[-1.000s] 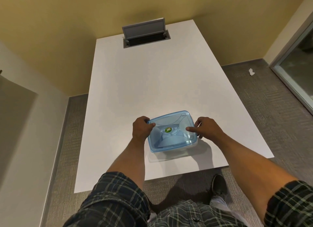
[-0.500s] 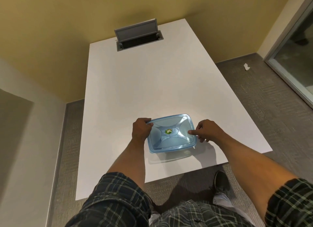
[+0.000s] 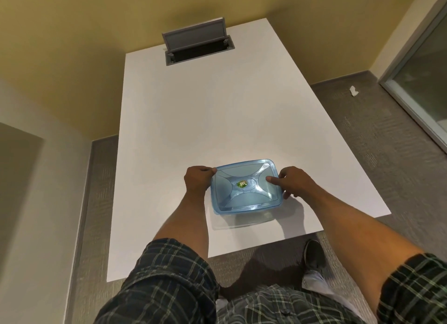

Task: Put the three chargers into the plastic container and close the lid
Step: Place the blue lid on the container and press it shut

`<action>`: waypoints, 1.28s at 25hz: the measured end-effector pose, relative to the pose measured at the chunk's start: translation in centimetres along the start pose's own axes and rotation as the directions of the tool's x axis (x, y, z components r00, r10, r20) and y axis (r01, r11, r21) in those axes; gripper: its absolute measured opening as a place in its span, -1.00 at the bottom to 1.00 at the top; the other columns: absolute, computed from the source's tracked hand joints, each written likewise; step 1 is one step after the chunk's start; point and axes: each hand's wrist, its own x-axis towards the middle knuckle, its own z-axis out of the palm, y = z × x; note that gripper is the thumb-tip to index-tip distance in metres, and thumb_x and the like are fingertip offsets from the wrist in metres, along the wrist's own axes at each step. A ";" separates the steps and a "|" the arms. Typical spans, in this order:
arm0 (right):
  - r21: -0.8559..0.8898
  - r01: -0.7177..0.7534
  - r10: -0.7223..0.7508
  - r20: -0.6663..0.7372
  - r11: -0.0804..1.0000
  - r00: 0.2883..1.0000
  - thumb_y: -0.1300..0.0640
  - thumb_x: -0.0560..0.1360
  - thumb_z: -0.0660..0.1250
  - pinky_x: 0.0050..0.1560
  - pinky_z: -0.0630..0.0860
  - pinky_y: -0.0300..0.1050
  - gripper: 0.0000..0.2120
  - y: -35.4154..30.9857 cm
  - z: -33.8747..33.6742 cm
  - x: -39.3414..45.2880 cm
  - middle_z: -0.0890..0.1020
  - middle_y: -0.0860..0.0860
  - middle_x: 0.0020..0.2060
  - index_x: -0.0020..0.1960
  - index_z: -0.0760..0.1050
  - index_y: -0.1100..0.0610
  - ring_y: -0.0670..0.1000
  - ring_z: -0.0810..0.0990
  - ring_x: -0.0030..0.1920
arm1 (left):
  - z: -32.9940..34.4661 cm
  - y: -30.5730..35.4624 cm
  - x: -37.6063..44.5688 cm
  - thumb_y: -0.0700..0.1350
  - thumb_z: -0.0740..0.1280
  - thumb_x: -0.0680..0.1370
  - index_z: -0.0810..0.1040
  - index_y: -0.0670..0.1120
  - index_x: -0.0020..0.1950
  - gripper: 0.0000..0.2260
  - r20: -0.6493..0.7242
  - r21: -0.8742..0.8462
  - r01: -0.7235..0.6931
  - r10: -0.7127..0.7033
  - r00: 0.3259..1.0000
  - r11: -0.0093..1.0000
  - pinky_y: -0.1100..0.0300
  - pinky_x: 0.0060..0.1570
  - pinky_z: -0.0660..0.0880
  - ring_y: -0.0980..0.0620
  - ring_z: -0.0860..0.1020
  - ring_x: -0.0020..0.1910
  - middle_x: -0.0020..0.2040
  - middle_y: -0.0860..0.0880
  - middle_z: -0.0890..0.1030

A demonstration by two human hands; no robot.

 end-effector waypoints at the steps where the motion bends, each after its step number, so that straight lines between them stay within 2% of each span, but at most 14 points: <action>1: -0.014 0.004 -0.004 -0.025 1.000 1.000 -0.31 0.45 0.37 -0.25 0.57 -0.05 -0.50 -0.2 0.1 0.1 0.72 0.06 -0.36 -0.04 0.55 0.16 0.04 0.73 -0.38 | 0.0 0.0 0.2 0.01 0.60 0.34 0.76 -0.02 -0.23 -0.88 0.005 -0.027 0.025 -0.024 1.000 0.999 -0.09 0.14 0.64 -0.20 0.71 0.02 -0.11 -0.14 0.76; 4: -0.064 0.010 -0.017 -0.112 0.998 0.994 -0.34 0.49 0.29 -0.11 0.63 -0.01 -0.57 -1.0 0.2 0.4 0.69 -0.03 -0.33 0.01 0.49 0.03 -0.02 0.71 -0.41 | 0.1 -0.5 1.1 0.11 0.59 0.20 0.72 0.14 -0.41 -0.89 0.014 -0.091 0.071 -0.070 0.997 0.993 -0.08 0.14 0.64 -0.17 0.72 0.02 -0.14 -0.09 0.76; 6: -0.070 -0.016 0.006 -0.145 0.997 0.989 -0.33 0.53 0.23 -0.06 0.64 -0.02 -0.57 -1.4 0.1 0.7 0.70 -0.04 -0.31 0.00 0.54 0.03 -0.03 0.71 -0.41 | 0.2 -1.3 2.0 0.11 0.56 0.17 0.69 0.19 -0.46 -0.92 0.013 -0.093 0.088 -0.087 0.996 0.992 -0.07 0.13 0.64 -0.16 0.73 -0.03 -0.19 -0.05 0.75; 9: -0.056 -0.034 0.026 -0.140 0.998 0.990 -0.33 0.50 0.26 -0.08 0.64 -0.01 -0.57 -1.5 -0.1 1.4 0.70 -0.02 -0.33 -0.07 0.59 0.04 -0.02 0.71 -0.43 | 0.1 -1.4 2.4 0.06 0.58 0.14 0.69 0.04 -0.48 -0.86 0.027 -0.106 0.130 -0.128 0.991 0.986 -0.12 0.11 0.65 -0.12 0.66 -0.27 -0.34 -0.14 0.68; 12: 0.042 -0.024 0.027 -0.075 0.999 0.997 -0.31 0.46 0.35 -0.13 0.66 0.04 -0.56 -1.1 -0.4 2.2 0.71 0.03 -0.29 -0.07 0.61 0.08 0.03 0.72 -0.42 | -0.3 -1.0 1.8 0.02 0.60 0.16 0.61 -0.11 -0.40 -0.73 0.070 -0.115 0.180 -0.173 0.982 0.977 -0.05 0.07 0.64 -0.09 0.53 -0.31 -0.31 -0.19 0.59; 14: 0.103 -0.014 0.022 -0.074 0.995 0.997 -0.28 0.43 0.41 -0.22 0.63 -0.01 -0.59 -0.9 -0.5 2.3 0.71 0.03 -0.23 0.00 0.58 0.05 0.05 0.72 -0.42 | -0.4 -0.7 1.1 -0.02 0.61 0.24 0.57 -0.13 -0.37 -0.72 0.074 -0.134 0.214 -0.206 0.976 0.968 0.05 -0.06 0.55 -0.11 0.51 -0.28 -0.28 -0.21 0.57; 17: 0.110 0.083 -0.070 -0.116 0.990 0.991 -0.24 0.42 0.44 -0.30 0.54 -0.12 -0.57 -0.8 -0.6 2.2 0.69 -0.09 -0.17 0.26 0.46 -0.27 0.01 0.71 -0.44 | -0.2 -1.0 1.1 0.04 0.59 0.21 0.55 -0.04 -0.57 -0.70 0.044 -0.136 0.251 -0.247 0.968 0.959 0.08 -0.08 0.52 -0.10 0.52 -0.27 -0.28 -0.21 0.58; 20: 0.044 0.126 -0.120 -0.110 0.991 0.987 -0.21 0.47 0.38 -0.21 0.56 -0.12 -0.62 -0.8 -0.5 2.5 0.71 -0.15 -0.18 0.28 0.55 -0.25 -0.05 0.70 -0.44 | 0.0 -1.2 1.5 0.06 0.57 0.18 0.54 0.02 -0.63 -0.70 0.041 -0.141 0.258 -0.255 0.966 0.956 0.01 -0.04 0.60 -0.09 0.51 -0.28 -0.29 -0.20 0.57; 22: 0.106 0.114 -0.102 -0.113 0.988 0.988 -0.22 0.46 0.36 -0.18 0.56 -0.10 -0.62 -0.7 -0.5 2.9 0.73 -0.18 -0.18 0.26 0.59 -0.24 -0.05 0.71 -0.42 | 0.0 -1.0 1.4 0.06 0.58 0.18 0.55 0.02 -0.61 -0.73 0.045 -0.143 0.260 -0.256 0.965 0.955 -0.14 0.06 0.63 -0.10 0.53 -0.28 -0.28 -0.19 0.59; 24: 0.136 0.106 -0.092 -0.105 0.985 0.990 -0.22 0.43 0.39 -0.15 0.57 -0.07 -0.64 -0.8 -0.7 3.2 0.74 -0.18 -0.18 0.22 0.62 -0.23 -0.05 0.72 -0.41 | 0.0 -1.0 1.3 0.04 0.58 0.17 0.58 0.00 -0.58 -0.75 0.045 -0.150 0.254 -0.250 0.967 0.955 -0.20 0.07 0.62 -0.10 0.55 -0.28 -0.28 -0.20 0.60; 27: 0.048 0.071 -0.064 -0.125 0.996 0.990 -0.26 0.45 0.36 -0.06 0.55 -0.07 -0.68 -1.2 -1.0 3.1 0.72 -0.18 -0.18 0.15 0.63 -0.19 -0.07 0.70 -0.45 | 0.0 -1.0 1.1 0.04 0.57 0.22 0.62 0.00 -0.53 -0.78 0.043 -0.099 0.221 -0.218 0.975 0.970 -0.22 0.07 0.64 -0.13 0.60 -0.28 -0.27 -0.22 0.64; 29: -0.027 0.029 -0.032 -0.152 0.999 0.988 -0.32 0.48 0.28 -0.02 0.54 -0.09 -0.69 -1.4 -0.9 2.7 0.71 -0.14 -0.21 0.06 0.59 -0.15 -0.06 0.69 -0.47 | 0.2 -0.5 0.8 0.00 0.54 0.33 0.65 -0.03 -0.44 -0.80 0.032 -0.006 0.139 -0.139 0.990 0.990 -0.19 0.07 0.65 -0.17 0.68 -0.20 -0.21 -0.21 0.69; 31: -0.079 0.016 -0.027 -0.143 0.997 0.989 -0.32 0.52 0.22 0.00 0.58 -0.06 -0.63 -1.2 -0.5 2.8 0.71 -0.07 -0.25 0.04 0.57 -0.07 -0.02 0.69 -0.48 | 0.1 0.8 -0.1 -0.10 0.45 0.46 0.71 -0.02 -0.22 -0.92 0.052 0.170 -0.037 0.029 0.998 0.985 -0.04 0.14 0.63 -0.19 0.68 0.00 -0.06 -0.16 0.72; 32: -0.089 0.026 -0.038 -0.128 0.996 0.991 -0.31 0.54 0.21 -0.01 0.60 -0.03 -0.59 -1.1 -0.3 3.0 0.71 -0.02 -0.26 0.08 0.57 -0.01 0.01 0.69 -0.47 | -0.1 1.4 -0.6 -0.14 0.39 0.50 0.72 -0.05 -0.02 -0.87 0.091 0.295 -0.129 0.107 0.990 0.947 0.04 0.18 0.59 -0.16 0.65 0.11 0.06 -0.14 0.71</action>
